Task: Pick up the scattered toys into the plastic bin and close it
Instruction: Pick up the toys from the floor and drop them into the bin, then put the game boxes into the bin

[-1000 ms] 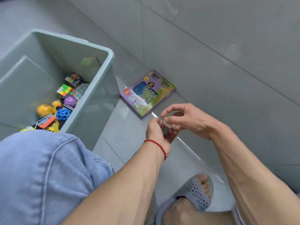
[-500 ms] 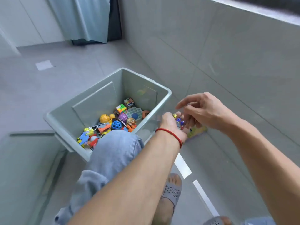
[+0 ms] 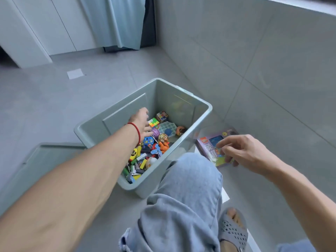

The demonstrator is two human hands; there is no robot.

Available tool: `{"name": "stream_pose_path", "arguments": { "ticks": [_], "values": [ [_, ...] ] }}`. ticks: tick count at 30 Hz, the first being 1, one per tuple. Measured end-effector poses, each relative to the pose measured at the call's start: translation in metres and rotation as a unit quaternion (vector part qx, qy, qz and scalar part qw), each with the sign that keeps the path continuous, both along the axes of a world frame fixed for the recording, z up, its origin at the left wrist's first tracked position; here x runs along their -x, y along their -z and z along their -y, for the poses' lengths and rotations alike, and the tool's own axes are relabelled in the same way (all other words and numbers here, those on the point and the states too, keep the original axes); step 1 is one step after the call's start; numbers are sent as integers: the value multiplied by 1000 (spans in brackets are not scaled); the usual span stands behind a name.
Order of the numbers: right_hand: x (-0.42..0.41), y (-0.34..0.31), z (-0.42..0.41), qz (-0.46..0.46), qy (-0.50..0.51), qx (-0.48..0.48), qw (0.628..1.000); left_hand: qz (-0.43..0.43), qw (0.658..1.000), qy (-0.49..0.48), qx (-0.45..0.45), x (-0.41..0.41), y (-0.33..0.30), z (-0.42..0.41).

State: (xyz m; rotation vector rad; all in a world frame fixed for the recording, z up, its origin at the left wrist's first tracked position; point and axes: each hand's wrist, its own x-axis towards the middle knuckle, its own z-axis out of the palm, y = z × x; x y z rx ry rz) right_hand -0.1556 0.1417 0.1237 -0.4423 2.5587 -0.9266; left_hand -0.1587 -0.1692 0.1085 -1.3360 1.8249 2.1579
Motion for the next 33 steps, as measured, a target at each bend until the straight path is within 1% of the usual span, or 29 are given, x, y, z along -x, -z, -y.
{"name": "stream_pose_path", "arguments": {
  "ticks": [2,3,5,6,7,9,11,13,14,17,20,23,24,26,29,31,33],
  "values": [
    [12,32,-10,20,29,-34,999,37,989,84,119,5,29,-13],
    [20,50,-14,32,44,-56,997,46,973,136,179,9,46,-21],
    [36,86,-19,57,68,-101,991,43,923,270,270,15,76,-42],
    [44,105,-19,65,74,-126,987,44,900,315,298,19,88,-50],
    [52,125,-18,71,75,-150,983,47,888,340,307,24,98,-55],
    [68,162,-14,83,75,-195,974,42,871,360,333,35,113,-56],
    [83,199,-9,107,87,-226,964,19,830,374,413,39,124,-54],
    [96,234,-4,130,118,-229,957,-13,784,378,492,36,128,-55],
    [103,251,-2,128,133,-227,956,-28,771,375,514,35,129,-57],
    [122,295,6,105,127,-235,958,-50,763,351,540,34,129,-60],
    [136,323,12,73,106,-252,959,-60,767,329,548,34,128,-62],
    [128,339,18,-43,90,-334,937,-61,762,324,557,33,128,-63],
    [124,338,20,-57,93,-350,930,-57,761,324,559,33,128,-62],
    [114,335,20,-50,114,-348,929,-56,758,324,563,33,127,-62],
    [103,313,13,3,142,-310,940,-64,754,319,571,33,125,-63],
    [98,287,6,20,162,-269,949,-71,748,318,578,32,123,-64],
    [96,248,-1,52,191,-225,954,-88,729,328,595,30,120,-65]
  ]
}}
